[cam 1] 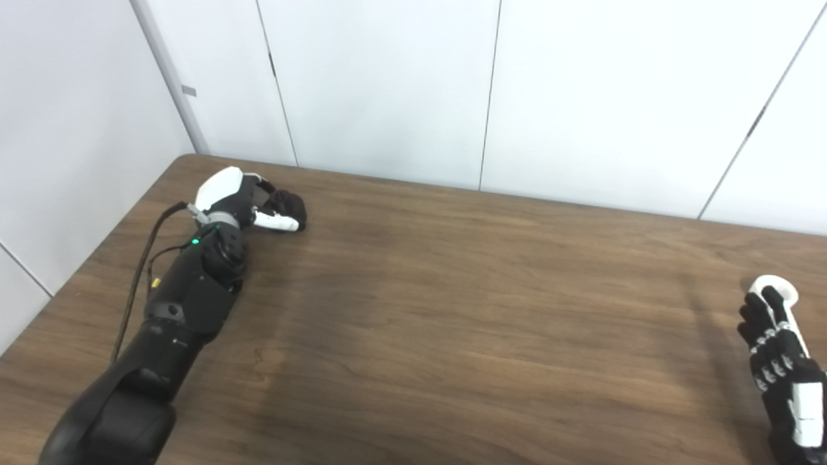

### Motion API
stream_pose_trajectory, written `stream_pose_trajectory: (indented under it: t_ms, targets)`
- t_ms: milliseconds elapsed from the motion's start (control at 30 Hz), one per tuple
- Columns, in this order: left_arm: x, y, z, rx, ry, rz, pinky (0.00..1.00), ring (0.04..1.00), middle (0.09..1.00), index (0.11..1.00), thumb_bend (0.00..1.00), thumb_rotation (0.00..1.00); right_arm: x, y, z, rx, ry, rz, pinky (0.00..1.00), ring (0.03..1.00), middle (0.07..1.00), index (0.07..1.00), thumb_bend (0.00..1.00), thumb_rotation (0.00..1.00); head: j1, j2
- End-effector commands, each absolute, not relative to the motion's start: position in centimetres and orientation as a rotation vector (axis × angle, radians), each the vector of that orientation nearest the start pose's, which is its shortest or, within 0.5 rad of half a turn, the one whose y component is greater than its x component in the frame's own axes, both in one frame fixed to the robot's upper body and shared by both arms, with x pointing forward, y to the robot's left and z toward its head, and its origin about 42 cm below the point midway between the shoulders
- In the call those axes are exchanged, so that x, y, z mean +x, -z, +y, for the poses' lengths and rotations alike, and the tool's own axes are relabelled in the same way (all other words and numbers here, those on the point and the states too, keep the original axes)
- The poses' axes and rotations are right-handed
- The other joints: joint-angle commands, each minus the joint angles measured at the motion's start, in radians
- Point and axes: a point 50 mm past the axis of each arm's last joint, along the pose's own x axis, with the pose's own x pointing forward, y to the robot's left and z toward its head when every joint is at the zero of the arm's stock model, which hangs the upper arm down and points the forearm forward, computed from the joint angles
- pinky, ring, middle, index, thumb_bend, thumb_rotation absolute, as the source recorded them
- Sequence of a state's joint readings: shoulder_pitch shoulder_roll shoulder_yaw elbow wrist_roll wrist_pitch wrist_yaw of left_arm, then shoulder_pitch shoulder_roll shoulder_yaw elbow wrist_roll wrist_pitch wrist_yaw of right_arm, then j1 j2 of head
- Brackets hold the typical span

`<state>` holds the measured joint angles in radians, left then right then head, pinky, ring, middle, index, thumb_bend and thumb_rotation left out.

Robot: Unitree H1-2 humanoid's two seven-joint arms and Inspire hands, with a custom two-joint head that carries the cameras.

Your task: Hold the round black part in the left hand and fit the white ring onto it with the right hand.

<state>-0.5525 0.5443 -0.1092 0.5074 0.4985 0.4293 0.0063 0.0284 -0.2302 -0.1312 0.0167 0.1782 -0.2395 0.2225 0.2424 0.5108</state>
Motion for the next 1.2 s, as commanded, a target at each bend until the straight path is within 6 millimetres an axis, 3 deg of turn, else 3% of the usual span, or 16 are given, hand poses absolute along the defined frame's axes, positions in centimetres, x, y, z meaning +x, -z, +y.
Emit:
stream_pose_trajectory:
  t_ms: [0, 1167]
  targets:
    - [45.9, -22.7, 41.0, 1.054, -0.347, 0.268, 1.00, 1.000, 0.946, 0.775, 0.93, 0.29, 24.4, -7.8, -30.0, -0.025, -0.060, -0.100, 1.00, 0.982, 0.979, 1.000, 0.69, 1.00, 0.001, 0.001]
    - [45.6, -23.3, 42.0, 1.135, -0.347, 0.311, 1.00, 1.000, 0.932, 0.745, 0.91, 0.32, 24.4, -7.9, -30.2, -0.026, -0.070, -0.091, 1.00, 0.996, 0.986, 1.000, 0.70, 1.00, 0.017, 0.009]
